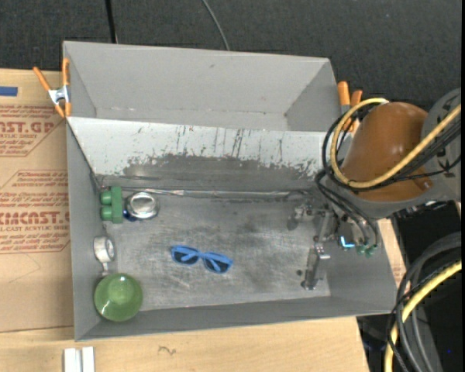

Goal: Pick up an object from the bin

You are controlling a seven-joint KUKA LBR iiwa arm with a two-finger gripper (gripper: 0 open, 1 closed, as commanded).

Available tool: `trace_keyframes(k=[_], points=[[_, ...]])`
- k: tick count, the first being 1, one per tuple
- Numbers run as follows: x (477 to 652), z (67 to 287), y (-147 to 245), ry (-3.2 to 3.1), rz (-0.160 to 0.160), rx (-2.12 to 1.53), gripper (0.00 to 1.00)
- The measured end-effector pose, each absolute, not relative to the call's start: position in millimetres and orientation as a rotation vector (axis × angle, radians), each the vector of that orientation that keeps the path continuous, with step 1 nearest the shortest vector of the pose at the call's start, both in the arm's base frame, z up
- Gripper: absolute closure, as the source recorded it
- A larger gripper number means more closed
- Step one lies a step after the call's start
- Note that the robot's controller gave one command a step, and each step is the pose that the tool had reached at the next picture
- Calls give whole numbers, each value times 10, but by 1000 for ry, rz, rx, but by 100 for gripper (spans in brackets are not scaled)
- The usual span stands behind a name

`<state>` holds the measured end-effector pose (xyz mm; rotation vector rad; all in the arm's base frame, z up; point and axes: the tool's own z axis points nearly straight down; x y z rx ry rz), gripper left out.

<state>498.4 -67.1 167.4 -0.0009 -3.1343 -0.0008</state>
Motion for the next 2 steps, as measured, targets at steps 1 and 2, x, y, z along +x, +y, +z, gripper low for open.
trace_keyframes(k=[1, 2], points=[[4866, 741, 237, -3134, 5, 453, 0], [4967, 767, 1020, -3055, -4, 756, 0]])
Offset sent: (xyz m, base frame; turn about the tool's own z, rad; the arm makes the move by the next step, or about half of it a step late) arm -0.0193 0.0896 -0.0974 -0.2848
